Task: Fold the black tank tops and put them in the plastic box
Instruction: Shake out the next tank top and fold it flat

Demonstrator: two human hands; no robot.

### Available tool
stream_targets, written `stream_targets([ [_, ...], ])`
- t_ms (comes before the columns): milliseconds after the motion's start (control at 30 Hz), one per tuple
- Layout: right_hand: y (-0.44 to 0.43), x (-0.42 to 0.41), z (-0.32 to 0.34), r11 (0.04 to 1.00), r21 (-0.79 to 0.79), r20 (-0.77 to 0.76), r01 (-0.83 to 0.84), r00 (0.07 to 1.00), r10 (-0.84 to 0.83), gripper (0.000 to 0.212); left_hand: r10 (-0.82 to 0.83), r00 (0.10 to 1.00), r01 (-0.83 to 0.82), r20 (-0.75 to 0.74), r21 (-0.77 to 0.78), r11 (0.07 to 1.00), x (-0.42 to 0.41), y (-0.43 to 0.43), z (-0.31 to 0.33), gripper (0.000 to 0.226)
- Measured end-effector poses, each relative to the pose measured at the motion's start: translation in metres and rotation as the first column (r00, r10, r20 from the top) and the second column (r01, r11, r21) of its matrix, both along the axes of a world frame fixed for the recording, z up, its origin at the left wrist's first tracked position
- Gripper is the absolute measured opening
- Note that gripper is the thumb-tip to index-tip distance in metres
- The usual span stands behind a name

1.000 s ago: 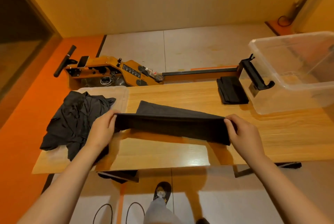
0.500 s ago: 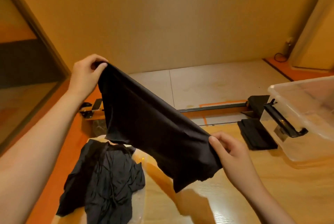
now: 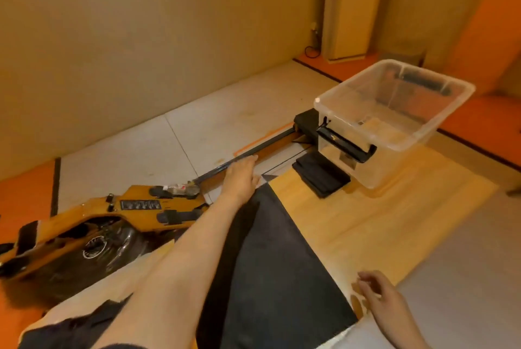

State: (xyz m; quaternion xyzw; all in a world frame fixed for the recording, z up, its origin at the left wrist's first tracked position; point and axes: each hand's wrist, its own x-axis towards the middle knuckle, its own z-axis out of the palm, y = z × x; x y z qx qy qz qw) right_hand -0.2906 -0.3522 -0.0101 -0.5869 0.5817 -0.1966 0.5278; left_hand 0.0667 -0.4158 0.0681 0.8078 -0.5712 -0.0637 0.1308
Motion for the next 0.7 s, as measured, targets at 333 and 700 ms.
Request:
stream_targets([
  [333,0.002,0.01,-0.018,0.897,-0.285,-0.401,-0.338,0.892,0.208,0.036,0.121,0.991,-0.116,-0.064,0.083,0.99,-0.088,0.189,-0.115,0.055],
  [700,0.037,0.093,-0.059,0.421,-0.209,-0.784,-0.882,0.409,0.467,0.055,0.364,0.931,-0.356,0.025,0.284,0.89,-0.146,0.286,-0.147,0.06],
])
